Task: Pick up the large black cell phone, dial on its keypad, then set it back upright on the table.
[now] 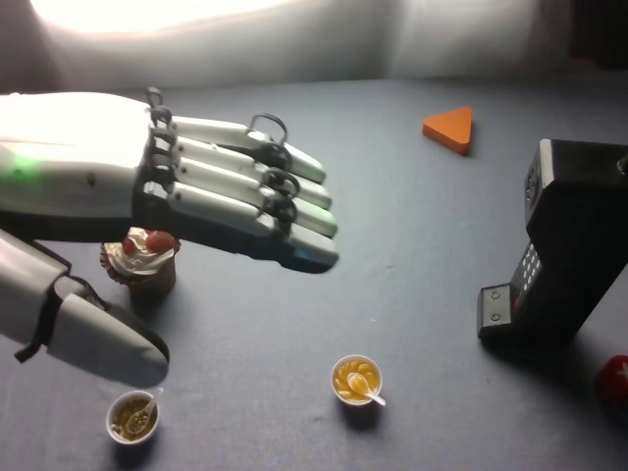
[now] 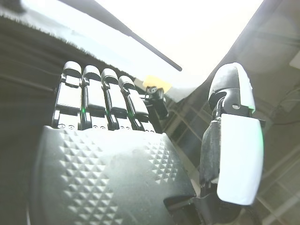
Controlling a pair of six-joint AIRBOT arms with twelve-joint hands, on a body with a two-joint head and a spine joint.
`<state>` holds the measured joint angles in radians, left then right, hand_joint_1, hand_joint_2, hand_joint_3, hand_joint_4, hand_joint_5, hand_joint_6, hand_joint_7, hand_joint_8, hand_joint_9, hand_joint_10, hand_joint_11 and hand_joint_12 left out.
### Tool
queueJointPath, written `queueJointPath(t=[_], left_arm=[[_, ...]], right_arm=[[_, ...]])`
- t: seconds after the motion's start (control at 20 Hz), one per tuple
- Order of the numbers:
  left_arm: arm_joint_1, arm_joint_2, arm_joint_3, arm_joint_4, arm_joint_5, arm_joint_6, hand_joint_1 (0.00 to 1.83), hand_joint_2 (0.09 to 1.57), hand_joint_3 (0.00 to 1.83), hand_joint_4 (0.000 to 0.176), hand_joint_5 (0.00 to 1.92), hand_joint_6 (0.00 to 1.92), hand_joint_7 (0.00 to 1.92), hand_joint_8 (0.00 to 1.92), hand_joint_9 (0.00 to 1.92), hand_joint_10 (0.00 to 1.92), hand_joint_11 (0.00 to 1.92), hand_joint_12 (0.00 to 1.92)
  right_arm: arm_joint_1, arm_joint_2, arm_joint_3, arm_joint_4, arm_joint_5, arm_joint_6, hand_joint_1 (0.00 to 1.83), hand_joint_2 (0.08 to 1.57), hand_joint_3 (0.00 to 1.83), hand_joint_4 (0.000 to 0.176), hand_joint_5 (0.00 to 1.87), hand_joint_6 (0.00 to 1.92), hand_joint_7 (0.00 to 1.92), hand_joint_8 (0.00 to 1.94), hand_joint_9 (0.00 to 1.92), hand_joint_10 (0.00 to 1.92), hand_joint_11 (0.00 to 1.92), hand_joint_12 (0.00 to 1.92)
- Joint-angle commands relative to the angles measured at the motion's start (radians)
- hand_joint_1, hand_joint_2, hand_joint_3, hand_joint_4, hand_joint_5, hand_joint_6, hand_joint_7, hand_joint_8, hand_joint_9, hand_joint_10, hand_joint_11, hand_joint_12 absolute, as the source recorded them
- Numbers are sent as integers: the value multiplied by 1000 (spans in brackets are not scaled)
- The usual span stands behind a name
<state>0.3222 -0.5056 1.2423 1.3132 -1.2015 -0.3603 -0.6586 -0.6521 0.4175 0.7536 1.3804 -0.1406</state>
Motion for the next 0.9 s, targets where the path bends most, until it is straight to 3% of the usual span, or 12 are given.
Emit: queueJointPath(t=[0.0, 0.45, 0.6, 0.8, 0.85], left_arm=[[-17, 0, 2, -89, -68, -1, 0, 1265, 1, 0, 227, 0, 223, 3, 162, 4, 0, 340], [-20, -1, 33, -139, -44, 6, 0, 1264, 0, 0, 237, 2, 223, 0, 161, 0, 0, 296], [-21, -1, 32, -150, -43, 9, 9, 1261, 0, 0, 256, 3, 244, 4, 192, 7, 0, 393], [-22, -1, 32, -151, -23, 20, 16, 1260, 0, 0, 258, 2, 242, 1, 197, 3, 0, 339], [-22, -1, 32, -151, -12, 23, 0, 1264, 1, 0, 227, 0, 215, 1, 171, 0, 0, 300]], right_arm=[[1, 8, -5, -60, 108, 11, 608, 977, 1, 0, 0, 0, 0, 0, 0, 0, 0, 0], [-74, -13, 13, -95, 140, 20, 813, 952, 0, 0, 0, 0, 0, 0, 0, 0, 0, 0], [-85, -21, 26, -95, 141, 24, 900, 955, 0, 0, 0, 0, 0, 0, 0, 0, 0, 0], [-109, -51, 56, -95, 158, 24, 916, 990, 11, 0, 0, 0, 0, 0, 0, 0, 0, 0], [-112, -59, 62, -95, 158, 24, 848, 1011, 17, 0, 0, 0, 0, 0, 0, 0, 2, 1]])
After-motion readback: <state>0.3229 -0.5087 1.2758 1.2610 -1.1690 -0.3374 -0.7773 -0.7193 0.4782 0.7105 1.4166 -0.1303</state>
